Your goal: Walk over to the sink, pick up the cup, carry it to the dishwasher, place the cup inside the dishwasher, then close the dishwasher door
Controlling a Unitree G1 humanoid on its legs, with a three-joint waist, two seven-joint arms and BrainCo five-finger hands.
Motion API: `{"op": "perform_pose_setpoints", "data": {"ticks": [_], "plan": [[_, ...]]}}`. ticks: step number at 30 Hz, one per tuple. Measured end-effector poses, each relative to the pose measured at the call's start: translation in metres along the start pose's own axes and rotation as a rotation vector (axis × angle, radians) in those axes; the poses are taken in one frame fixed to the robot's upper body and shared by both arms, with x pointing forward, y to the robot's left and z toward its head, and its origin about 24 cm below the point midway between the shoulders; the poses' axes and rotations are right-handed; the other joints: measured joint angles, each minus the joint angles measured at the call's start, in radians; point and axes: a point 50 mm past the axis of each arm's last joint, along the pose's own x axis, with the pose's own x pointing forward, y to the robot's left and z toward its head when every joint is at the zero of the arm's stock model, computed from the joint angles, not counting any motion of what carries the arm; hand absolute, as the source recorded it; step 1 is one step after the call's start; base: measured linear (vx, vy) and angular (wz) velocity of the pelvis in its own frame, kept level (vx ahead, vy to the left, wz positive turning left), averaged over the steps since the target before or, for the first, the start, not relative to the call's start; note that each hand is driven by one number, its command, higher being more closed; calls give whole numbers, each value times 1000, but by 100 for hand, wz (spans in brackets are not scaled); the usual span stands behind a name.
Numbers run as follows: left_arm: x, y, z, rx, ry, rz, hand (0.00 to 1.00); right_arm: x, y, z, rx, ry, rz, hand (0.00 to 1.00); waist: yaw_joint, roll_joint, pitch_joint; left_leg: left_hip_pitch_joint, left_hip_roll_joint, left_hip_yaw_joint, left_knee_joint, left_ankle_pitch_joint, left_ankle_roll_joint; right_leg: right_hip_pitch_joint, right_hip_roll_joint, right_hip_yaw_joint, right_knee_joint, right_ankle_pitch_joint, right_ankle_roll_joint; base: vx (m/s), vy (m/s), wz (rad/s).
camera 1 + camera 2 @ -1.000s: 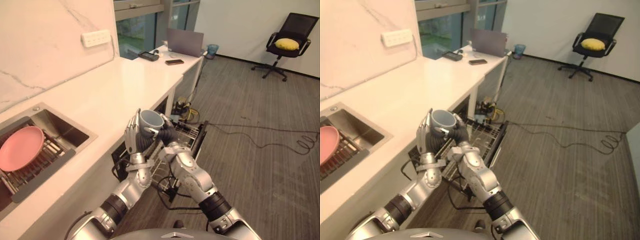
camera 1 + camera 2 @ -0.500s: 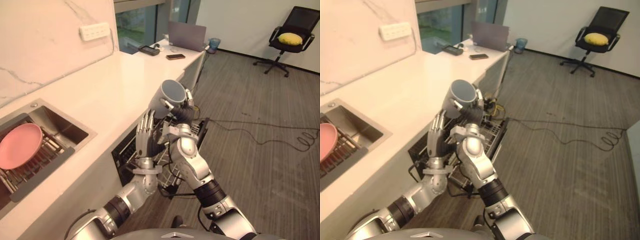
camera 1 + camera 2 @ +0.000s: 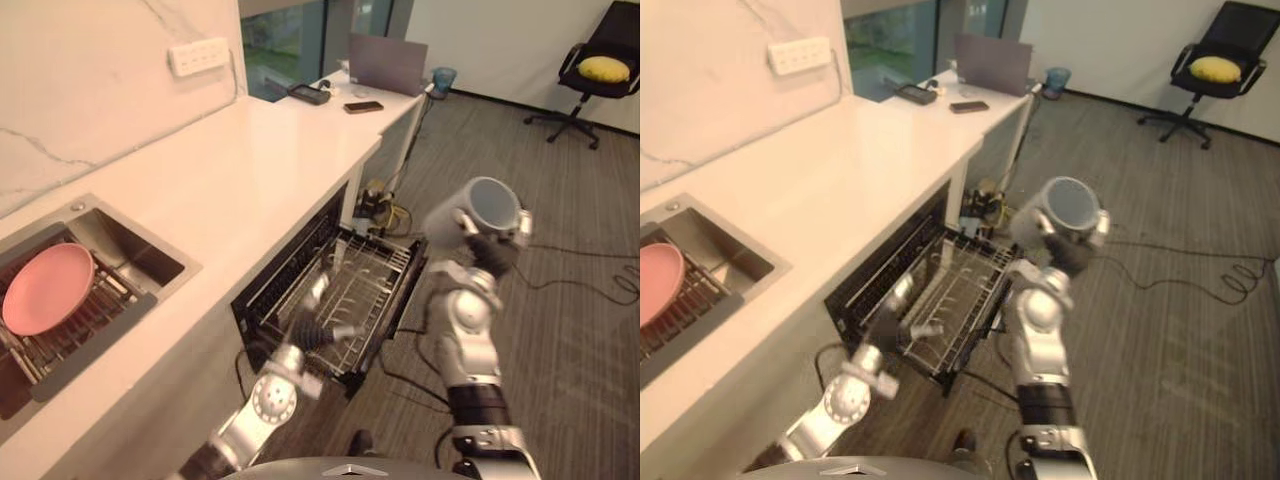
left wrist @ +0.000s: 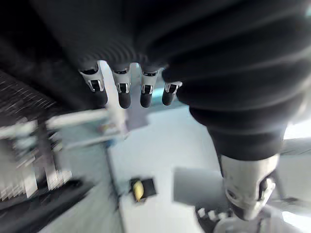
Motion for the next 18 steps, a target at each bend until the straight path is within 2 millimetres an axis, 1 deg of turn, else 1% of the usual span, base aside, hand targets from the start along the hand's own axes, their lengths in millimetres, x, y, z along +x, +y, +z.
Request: {"op": "perform_pose_setpoints", "data": {"ticks": [1, 3, 4, 5, 7, 8, 10, 11, 12, 13, 15, 17, 18], "plan": [[-7, 0, -26, -47, 160, -45, 0, 3, -13, 0, -2, 14, 15, 100, -5, 3, 1, 0, 0, -2, -5, 1, -2, 0, 0, -3, 0, -1, 1, 43, 9, 4], [-23, 7, -61, -65, 357, -65, 0, 7, -30, -5, -8, 59, 48, 100, -13, 2, 2, 0, 0, -4, -11, 3, -3, -1, 0, -6, 0, -2, 2, 31, 3, 4], [-32, 14, -75, -62, 437, -63, 0, 9, -37, -11, -15, 99, 70, 100, -16, 1, 3, 0, 0, -4, -11, 4, -3, 0, 0, -9, 0, -3, 3, 13, 0, 5], [-43, 22, -89, -20, 506, -73, 0, 8, -44, -21, -16, 156, 102, 100, -19, 0, 3, 0, -1, -7, -12, 4, -4, 1, -1, -13, 0, -3, 3, 8, 1, 6], [-63, 36, -106, 96, 588, -107, 0, 3, -49, -38, -15, 250, 166, 100, -23, 2, 4, 0, -3, -17, -13, 5, -3, 7, -5, -22, -1, -5, 6, 1, -1, 12], [-68, 39, -111, 126, 615, -109, 0, 1, -49, -43, -22, 277, 189, 100, -23, 2, 5, 0, -3, -22, -13, 5, -3, 10, -6, -26, -2, -5, 7, -8, -2, 20], [-88, 56, -131, 179, 731, -65, 0, -9, -45, -60, -48, 362, 274, 100, -17, -1, 10, 0, -4, -39, -16, 7, 0, 22, -11, -46, -7, -8, 10, -17, -3, 23], [-89, 60, -133, 185, 741, -41, 0, -12, -43, -63, -54, 376, 296, 100, -12, -2, 12, 0, -6, -44, -18, 10, 0, 24, -13, -49, -7, -9, 11, -18, -11, 19], [-96, 68, -138, 203, 766, 4, 0, -16, -38, -67, -57, 395, 337, 100, -3, -2, 15, 0, -9, -50, -29, 17, 0, 25, -14, -54, -7, -9, 11, -9, -17, 19], [-101, 74, -141, 220, 778, 46, 0, -19, -32, -69, -68, 406, 380, 100, 1, -2, 19, 0, -10, -58, -38, 24, 1, 27, -16, -64, -7, -11, 12, -7, -15, 20], [-108, 81, -144, 216, 791, 104, 0, -21, -30, -72, -85, 419, 411, 100, 9, -1, 27, 0, -10, -77, -48, 32, 0, 35, -16, -83, -7, -16, 13, 8, -16, 28], [-115, 84, -147, 193, 808, 158, 0, -20, -31, -78, -95, 449, 406, 100, 15, 0, 30, -2, -8, -91, -48, 34, 0, 43, -17, -101, -7, -20, 16, 29, -18, 24], [-120, 84, -150, 148, 820, 208, 0, -19, -29, -80, -97, 462, 405, 100, 21, 3, 32, -3, -8, -94, -49, 37, -1, 43, -17, -104, -7, -21, 17, 38, -5, 12]]}}
